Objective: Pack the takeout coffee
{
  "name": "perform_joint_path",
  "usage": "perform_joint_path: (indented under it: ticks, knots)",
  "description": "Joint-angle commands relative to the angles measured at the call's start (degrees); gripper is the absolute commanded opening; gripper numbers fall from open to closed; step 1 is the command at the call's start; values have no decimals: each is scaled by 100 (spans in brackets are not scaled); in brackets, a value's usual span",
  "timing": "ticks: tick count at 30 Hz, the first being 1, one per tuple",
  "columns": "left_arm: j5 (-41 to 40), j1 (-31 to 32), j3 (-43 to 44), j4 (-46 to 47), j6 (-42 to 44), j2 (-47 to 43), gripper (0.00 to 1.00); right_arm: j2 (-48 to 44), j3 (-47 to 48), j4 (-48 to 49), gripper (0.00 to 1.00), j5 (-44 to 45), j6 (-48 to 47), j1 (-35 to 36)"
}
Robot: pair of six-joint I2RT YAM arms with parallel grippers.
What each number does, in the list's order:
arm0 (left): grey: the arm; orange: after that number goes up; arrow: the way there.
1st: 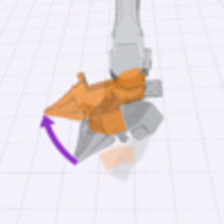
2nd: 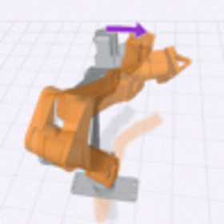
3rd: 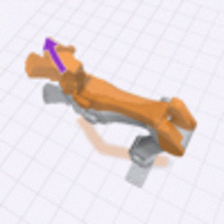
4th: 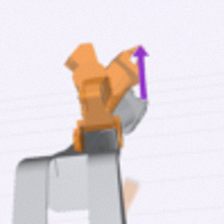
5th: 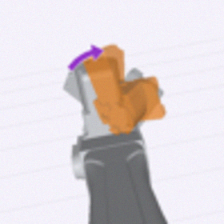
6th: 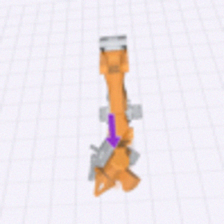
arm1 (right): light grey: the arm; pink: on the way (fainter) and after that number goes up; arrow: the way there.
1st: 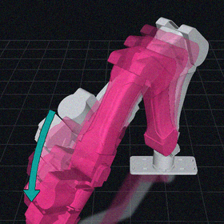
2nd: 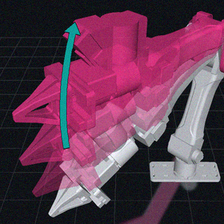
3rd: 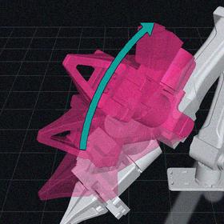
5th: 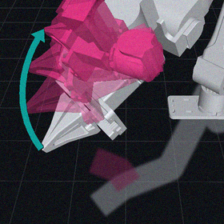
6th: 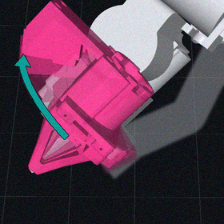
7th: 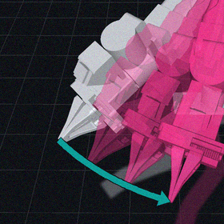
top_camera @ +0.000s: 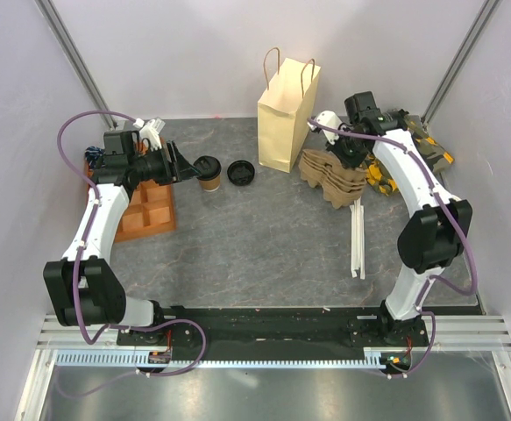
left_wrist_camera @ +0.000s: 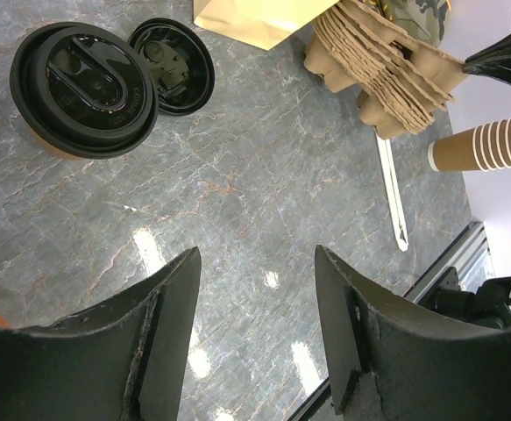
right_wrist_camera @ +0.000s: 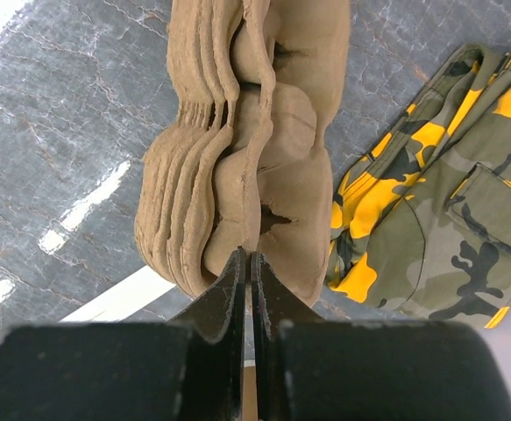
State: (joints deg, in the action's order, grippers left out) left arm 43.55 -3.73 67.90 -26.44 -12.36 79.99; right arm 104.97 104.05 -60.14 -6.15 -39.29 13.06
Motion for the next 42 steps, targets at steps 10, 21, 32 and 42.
perform_joint_path:
  ticks: [10, 21, 32, 42]
  knots:
    - [-48, 47, 206, 244, 58, -9, 62, -1206, -929, 1135, 0, 580, -351, 469]
    - [338, 986, -206, 1392, -661, -1, 64, -1822, -2055, 1619, 0, 651, -501, 838]
    - [-557, 2701, 109, 3268, -2813, 1060, 66, -2437, -2960, 2173, 0, 352, -826, 926]
    - [-1296, 3492, 1366, 3549, -4257, 2573, 69, -2868, -3461, 2322, 0, -88, -800, 926]
